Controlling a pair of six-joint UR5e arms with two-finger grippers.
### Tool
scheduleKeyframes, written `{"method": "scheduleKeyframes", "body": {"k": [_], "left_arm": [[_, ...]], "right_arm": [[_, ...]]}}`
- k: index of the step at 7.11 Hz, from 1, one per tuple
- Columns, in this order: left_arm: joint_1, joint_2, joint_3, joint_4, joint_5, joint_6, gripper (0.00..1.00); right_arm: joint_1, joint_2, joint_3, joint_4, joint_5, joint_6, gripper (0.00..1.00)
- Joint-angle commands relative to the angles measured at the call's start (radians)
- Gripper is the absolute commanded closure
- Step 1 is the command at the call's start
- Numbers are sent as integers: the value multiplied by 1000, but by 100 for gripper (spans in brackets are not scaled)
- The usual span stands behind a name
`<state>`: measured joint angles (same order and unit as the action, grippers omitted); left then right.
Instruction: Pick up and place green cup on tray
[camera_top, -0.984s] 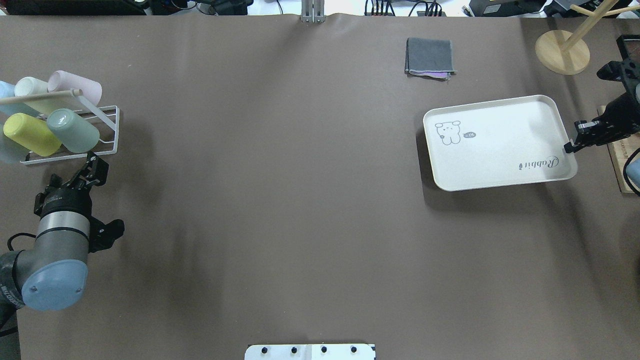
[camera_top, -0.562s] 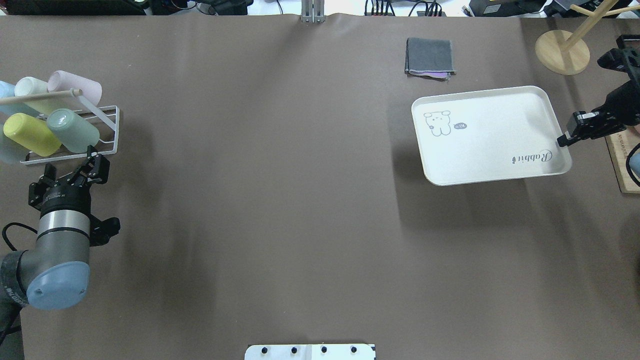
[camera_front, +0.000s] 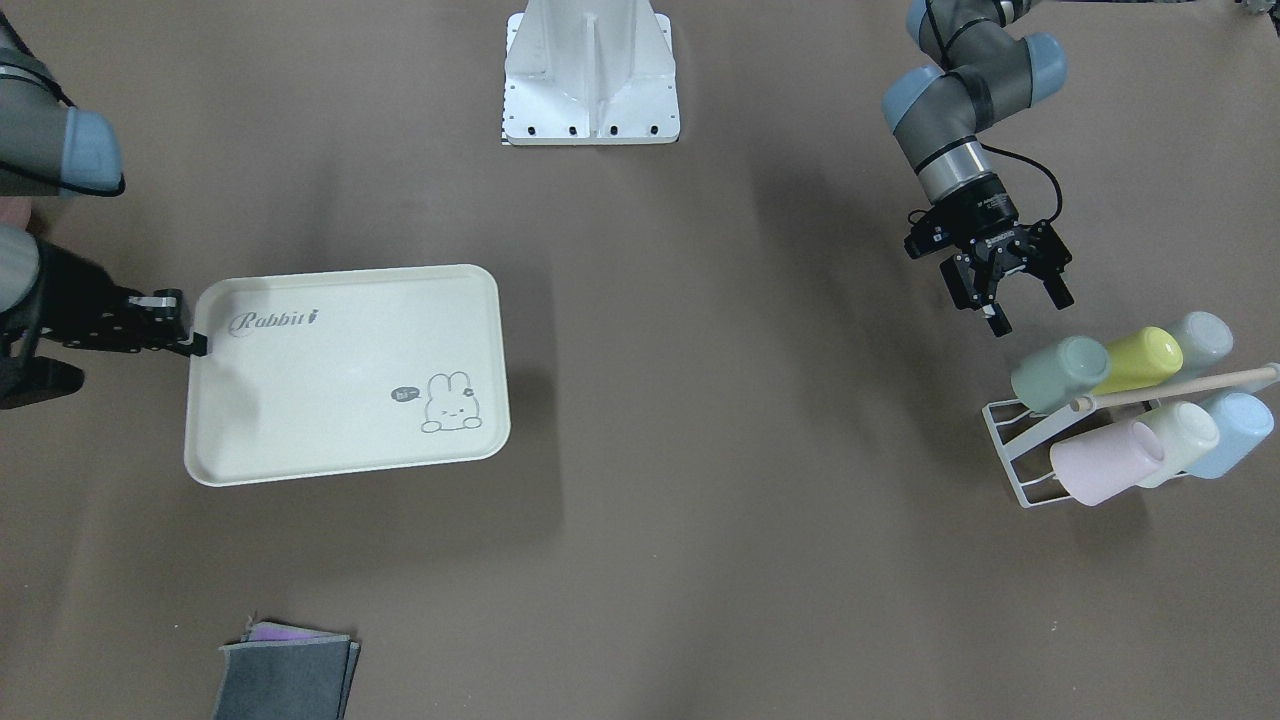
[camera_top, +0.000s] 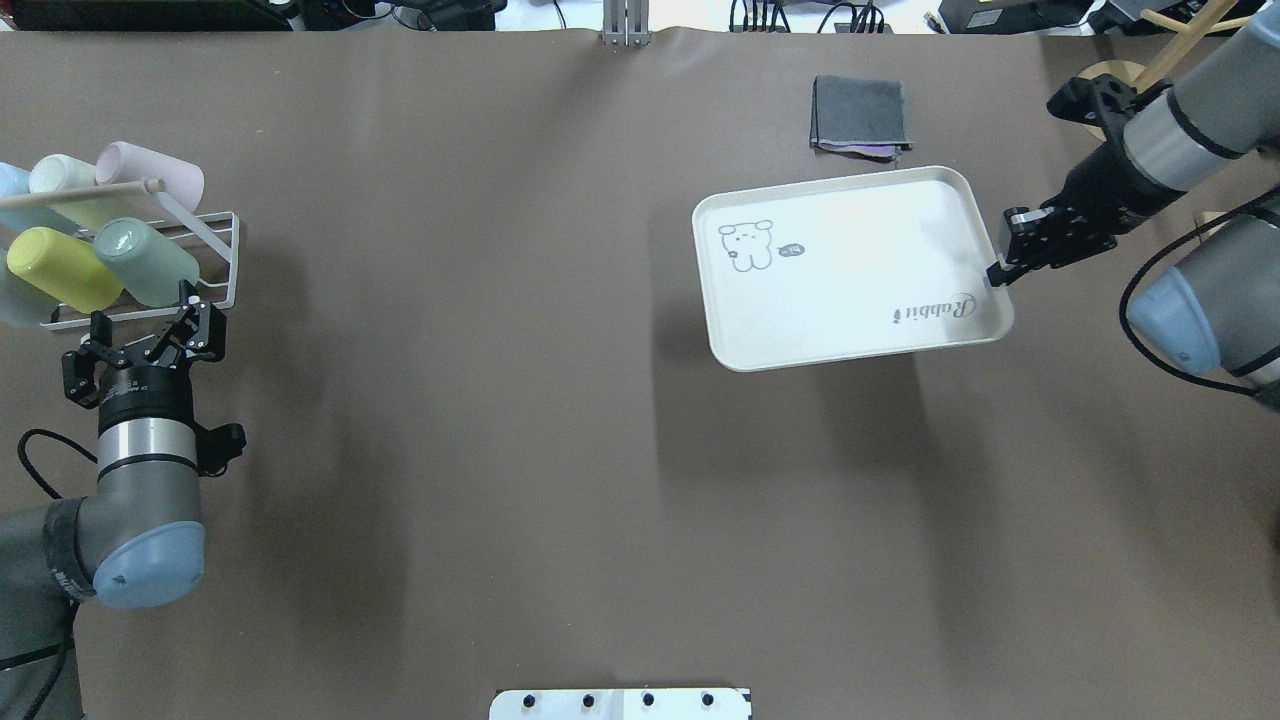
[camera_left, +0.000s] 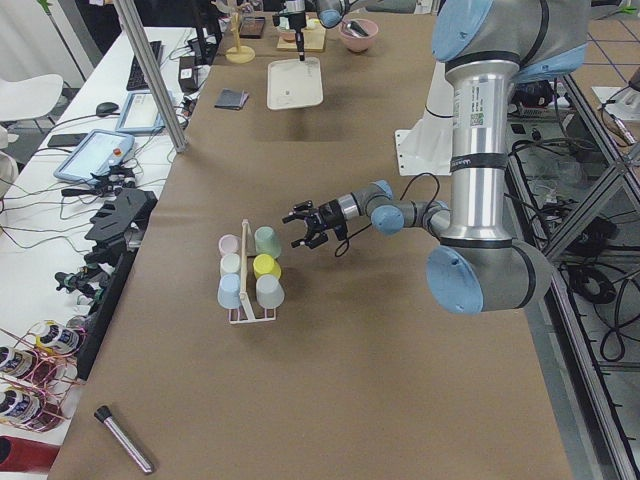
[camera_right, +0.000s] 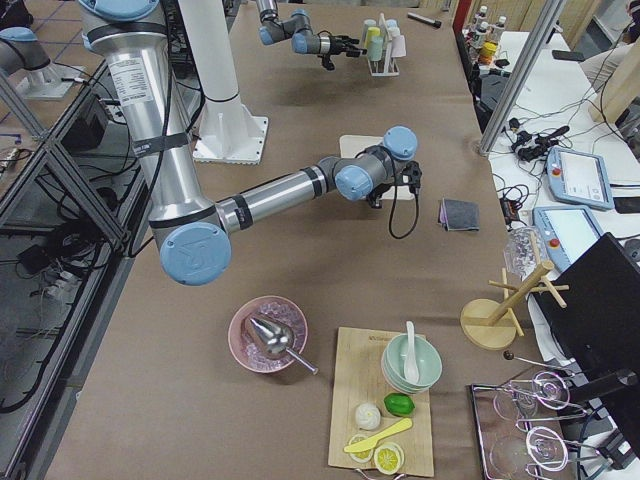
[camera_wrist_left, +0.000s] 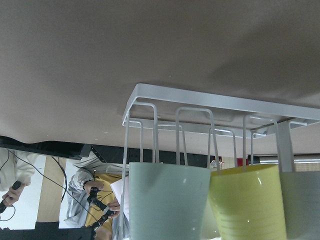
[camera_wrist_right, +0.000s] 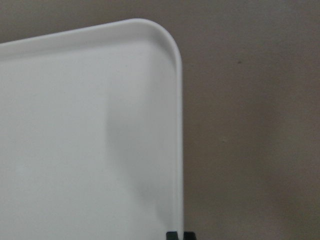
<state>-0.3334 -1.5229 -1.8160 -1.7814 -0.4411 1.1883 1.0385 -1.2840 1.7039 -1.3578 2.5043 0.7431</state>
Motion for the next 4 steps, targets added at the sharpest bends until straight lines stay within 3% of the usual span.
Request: {"method": "scheduleKeyframes", "body": {"k": [1, 4], "left_arm": [[-30, -31, 43, -1, 16, -9, 1], [-38, -52, 125, -1, 24, -68, 1]], "right_arm": [[-127, 105, 22, 2, -74, 195, 100], [-297, 211, 20, 23, -227, 343, 100]]}}
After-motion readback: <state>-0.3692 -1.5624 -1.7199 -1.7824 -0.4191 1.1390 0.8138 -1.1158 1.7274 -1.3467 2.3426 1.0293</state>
